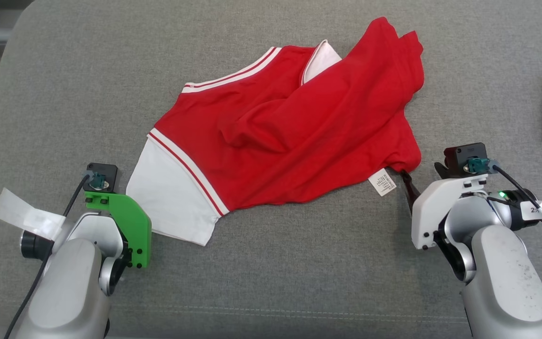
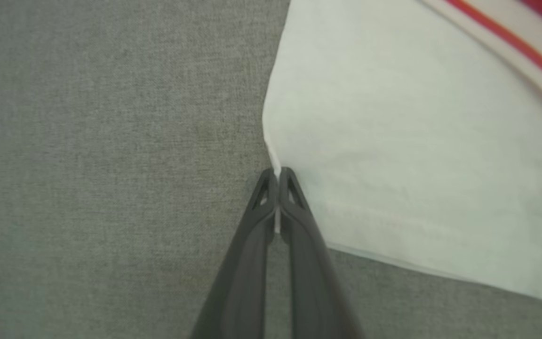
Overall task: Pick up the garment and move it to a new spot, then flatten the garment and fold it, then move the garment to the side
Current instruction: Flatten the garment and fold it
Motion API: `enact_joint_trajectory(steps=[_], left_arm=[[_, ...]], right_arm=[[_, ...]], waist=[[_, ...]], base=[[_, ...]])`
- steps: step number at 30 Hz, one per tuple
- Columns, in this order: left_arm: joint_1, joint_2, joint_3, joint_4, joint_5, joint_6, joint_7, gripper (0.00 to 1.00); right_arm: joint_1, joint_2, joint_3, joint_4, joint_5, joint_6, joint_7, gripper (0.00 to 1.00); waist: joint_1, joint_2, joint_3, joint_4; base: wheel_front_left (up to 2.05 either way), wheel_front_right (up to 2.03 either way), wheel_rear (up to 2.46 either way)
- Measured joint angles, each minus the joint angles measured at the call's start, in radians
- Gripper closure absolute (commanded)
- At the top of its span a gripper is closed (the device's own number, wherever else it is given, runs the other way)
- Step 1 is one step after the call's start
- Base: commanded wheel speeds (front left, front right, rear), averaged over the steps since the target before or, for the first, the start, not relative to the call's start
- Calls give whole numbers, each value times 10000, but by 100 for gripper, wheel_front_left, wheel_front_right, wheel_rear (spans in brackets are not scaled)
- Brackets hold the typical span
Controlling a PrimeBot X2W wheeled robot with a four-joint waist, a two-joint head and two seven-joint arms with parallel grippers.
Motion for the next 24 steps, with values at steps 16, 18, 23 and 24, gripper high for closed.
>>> enact_joint_trajectory(steps=[16,18,23,24], left_arm=[[55,13,-153,-171,-176,29,-75,100],[79,6,-153,-178,-217,61,-123,100],[184,-109,-10,-242,-495,61,-535,100],[237,-134,19,-274,-523,65,-663,100]], right_arm=[[-953,6,577,1906,439,0,-598,96],[-964,8,585,1952,441,0,-646,100],[-960,8,414,1831,385,0,-819,100],[-955,6,355,1749,364,0,-857,100]], waist=[[0,0,22,197],[0,0,2,189],[0,0,-113,155],[0,0,-145,146]], base=[[0,0,0],[0,0,0],[0,0,0],[0,0,0]])
